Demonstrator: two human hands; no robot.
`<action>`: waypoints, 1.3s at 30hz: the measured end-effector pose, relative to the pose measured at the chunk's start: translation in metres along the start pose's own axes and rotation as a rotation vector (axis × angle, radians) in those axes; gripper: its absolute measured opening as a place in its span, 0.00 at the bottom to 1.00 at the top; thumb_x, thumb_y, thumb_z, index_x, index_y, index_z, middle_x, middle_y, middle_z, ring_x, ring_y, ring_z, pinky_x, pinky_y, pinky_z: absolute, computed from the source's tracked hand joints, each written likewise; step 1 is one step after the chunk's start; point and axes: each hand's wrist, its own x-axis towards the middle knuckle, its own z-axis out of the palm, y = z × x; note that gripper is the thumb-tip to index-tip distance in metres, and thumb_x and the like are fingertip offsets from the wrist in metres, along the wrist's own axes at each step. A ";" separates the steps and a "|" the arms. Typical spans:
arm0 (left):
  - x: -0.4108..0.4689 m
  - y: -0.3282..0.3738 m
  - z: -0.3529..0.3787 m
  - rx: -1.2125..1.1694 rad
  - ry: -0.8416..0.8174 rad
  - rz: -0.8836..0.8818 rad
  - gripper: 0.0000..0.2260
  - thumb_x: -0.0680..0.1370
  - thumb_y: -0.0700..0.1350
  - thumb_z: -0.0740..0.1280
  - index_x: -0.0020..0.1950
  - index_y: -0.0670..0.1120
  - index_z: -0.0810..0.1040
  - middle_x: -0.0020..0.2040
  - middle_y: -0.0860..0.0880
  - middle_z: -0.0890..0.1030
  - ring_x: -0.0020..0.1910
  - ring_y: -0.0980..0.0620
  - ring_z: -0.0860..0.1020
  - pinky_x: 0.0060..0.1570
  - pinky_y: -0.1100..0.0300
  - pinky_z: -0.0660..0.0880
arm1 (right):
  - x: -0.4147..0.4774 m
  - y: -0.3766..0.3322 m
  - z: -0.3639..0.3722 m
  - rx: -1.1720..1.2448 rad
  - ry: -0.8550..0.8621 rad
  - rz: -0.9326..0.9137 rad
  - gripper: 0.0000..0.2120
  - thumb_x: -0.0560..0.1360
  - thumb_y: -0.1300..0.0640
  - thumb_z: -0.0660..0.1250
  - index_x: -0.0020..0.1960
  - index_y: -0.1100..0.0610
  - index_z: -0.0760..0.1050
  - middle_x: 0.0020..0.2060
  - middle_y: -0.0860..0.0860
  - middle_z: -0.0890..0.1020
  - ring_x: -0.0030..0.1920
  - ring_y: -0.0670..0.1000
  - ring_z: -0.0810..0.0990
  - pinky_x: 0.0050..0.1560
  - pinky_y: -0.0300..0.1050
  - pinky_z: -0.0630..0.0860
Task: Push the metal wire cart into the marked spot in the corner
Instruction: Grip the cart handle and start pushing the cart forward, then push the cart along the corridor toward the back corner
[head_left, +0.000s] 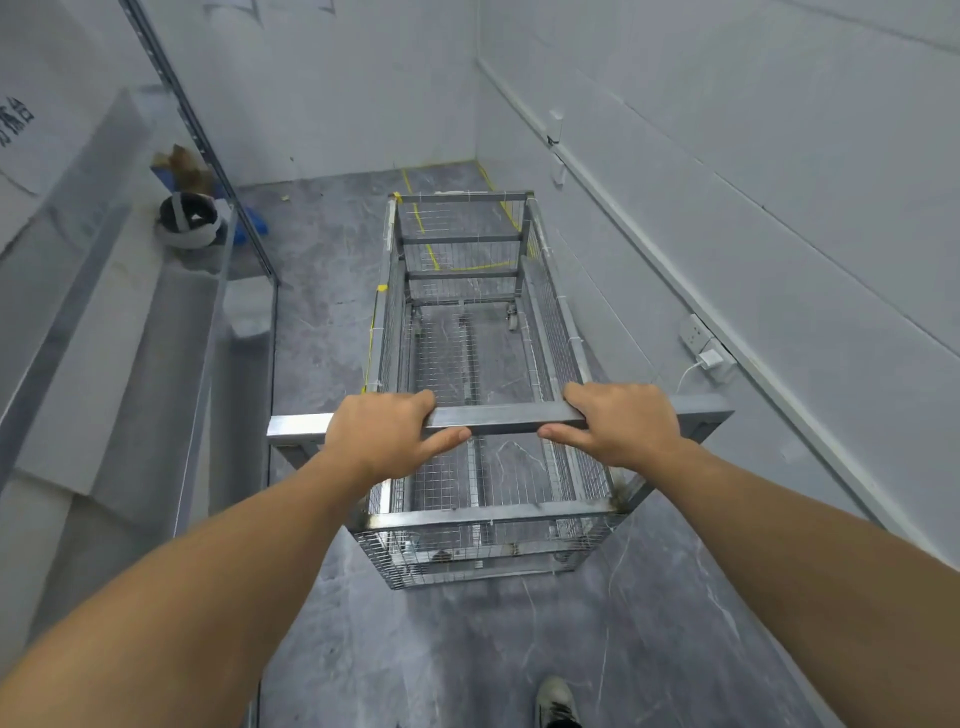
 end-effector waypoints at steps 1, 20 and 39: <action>0.006 -0.001 0.002 0.002 0.001 -0.004 0.31 0.70 0.79 0.40 0.35 0.53 0.60 0.29 0.55 0.73 0.26 0.53 0.70 0.27 0.58 0.64 | 0.005 0.003 0.001 -0.006 -0.004 0.005 0.31 0.70 0.22 0.39 0.40 0.48 0.61 0.31 0.45 0.71 0.30 0.50 0.70 0.27 0.43 0.59; 0.133 -0.046 0.017 0.035 0.029 -0.081 0.32 0.67 0.80 0.40 0.34 0.53 0.61 0.26 0.57 0.68 0.23 0.57 0.63 0.25 0.59 0.57 | 0.131 0.068 0.033 -0.026 0.001 -0.036 0.34 0.69 0.22 0.38 0.41 0.52 0.63 0.31 0.47 0.75 0.28 0.52 0.71 0.26 0.43 0.57; 0.275 -0.090 0.038 0.020 0.069 -0.070 0.30 0.70 0.79 0.42 0.34 0.53 0.60 0.28 0.56 0.69 0.24 0.55 0.65 0.25 0.60 0.59 | 0.256 0.132 0.072 0.013 0.069 0.033 0.36 0.73 0.24 0.43 0.49 0.52 0.73 0.42 0.48 0.79 0.42 0.52 0.76 0.42 0.48 0.70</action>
